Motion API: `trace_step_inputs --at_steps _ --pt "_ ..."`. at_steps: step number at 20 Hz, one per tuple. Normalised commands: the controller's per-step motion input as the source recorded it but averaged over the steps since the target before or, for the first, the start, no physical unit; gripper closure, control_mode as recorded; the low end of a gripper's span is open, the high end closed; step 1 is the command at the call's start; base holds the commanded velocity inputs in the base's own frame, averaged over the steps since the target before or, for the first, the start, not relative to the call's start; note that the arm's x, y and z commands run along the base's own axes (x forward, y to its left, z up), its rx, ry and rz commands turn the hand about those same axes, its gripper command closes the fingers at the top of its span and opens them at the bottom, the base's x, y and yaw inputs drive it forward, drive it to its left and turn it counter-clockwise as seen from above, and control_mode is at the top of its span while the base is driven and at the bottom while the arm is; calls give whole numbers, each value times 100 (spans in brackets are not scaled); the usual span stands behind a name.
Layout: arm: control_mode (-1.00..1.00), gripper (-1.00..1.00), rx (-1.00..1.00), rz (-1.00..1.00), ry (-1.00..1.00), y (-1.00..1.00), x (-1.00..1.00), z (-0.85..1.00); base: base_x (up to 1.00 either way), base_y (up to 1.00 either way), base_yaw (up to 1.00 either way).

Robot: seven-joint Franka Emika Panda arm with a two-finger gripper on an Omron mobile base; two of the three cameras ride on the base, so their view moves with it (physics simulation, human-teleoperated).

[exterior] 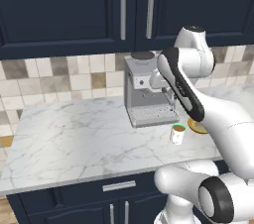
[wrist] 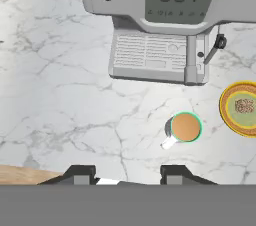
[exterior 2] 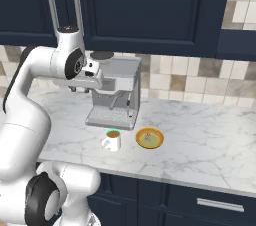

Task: Take a sugar cube from the saucer and place it inside the coffee. Then, grab milk from the fridge and place it next to the coffee on the counter to sweeten the coffee.

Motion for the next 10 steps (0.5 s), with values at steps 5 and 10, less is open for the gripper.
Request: trace_step_inputs --at_steps 5,10 --pt "-100 -100 2 -3 -6 -29 -45 -53 0 0 0" --pt "-100 -100 0 -20 23 -100 5 -69 0 0 0"
